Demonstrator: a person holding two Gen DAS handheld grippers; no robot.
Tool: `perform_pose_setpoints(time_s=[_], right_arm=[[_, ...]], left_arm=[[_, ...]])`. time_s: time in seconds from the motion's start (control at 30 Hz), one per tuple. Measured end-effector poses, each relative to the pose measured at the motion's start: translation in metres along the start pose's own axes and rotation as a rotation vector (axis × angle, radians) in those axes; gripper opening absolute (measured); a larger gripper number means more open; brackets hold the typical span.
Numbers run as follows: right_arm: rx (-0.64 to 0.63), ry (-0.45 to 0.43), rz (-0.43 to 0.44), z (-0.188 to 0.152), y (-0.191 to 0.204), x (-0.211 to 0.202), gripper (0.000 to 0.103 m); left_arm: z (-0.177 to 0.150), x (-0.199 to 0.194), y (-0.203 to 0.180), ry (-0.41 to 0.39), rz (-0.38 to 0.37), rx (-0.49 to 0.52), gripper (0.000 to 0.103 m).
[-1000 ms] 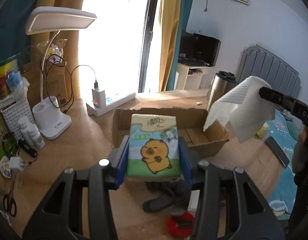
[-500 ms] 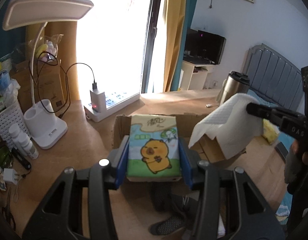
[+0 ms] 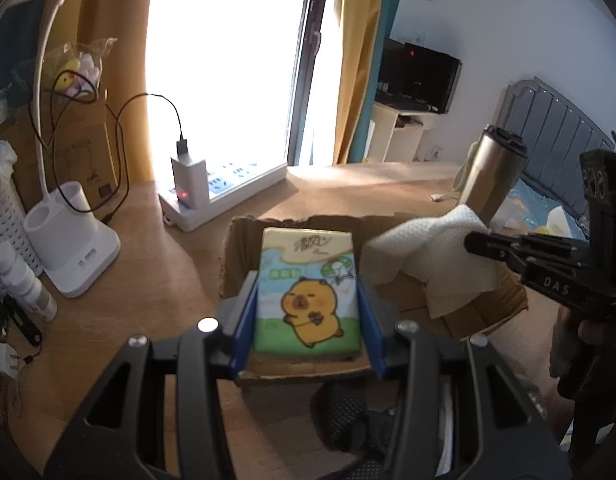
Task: Organize soft objects
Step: 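Lower the tissue pack into the box with the left tool while the right tool drops the towel in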
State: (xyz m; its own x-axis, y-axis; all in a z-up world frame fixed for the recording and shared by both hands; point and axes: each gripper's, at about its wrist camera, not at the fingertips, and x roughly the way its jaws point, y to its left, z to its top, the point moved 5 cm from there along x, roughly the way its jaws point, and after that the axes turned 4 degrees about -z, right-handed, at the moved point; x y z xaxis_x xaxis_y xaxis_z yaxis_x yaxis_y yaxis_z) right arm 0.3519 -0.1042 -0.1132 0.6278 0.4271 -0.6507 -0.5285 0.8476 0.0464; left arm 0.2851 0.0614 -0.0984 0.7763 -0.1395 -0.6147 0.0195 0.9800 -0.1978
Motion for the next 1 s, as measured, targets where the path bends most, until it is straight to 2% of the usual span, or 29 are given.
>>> perform_pose_setpoints(time_s=[0.33,0.53,0.6,0.63,0.7,1.0], right_arm=[[0.021,0.092,-0.044,-0.012,-0.01,0.03,0.002],[0.027,0.102,-0.048,-0.013,-0.011,0.029,0.004],[0.031,0.105,-0.047,-0.014,-0.011,0.028,0.01],[0.033,0.104,-0.047,-0.013,-0.011,0.027,0.021],[0.036,0.099,-0.044,-0.013,-0.01,0.023,0.033],[0.019,0.066,-0.051,-0.011,-0.003,-0.002,0.035]], left_arm=[[-0.006,0.017,0.006,0.042,0.018,-0.007,0.047],[-0.007,0.02,0.012,0.058,0.035,-0.023,0.048],[-0.007,0.019,0.012,0.059,0.04,-0.024,0.048],[-0.006,0.019,0.012,0.059,0.041,-0.024,0.048],[-0.005,0.016,0.01,0.056,0.044,-0.023,0.05],[-0.005,-0.003,0.003,0.026,0.037,-0.014,0.052]])
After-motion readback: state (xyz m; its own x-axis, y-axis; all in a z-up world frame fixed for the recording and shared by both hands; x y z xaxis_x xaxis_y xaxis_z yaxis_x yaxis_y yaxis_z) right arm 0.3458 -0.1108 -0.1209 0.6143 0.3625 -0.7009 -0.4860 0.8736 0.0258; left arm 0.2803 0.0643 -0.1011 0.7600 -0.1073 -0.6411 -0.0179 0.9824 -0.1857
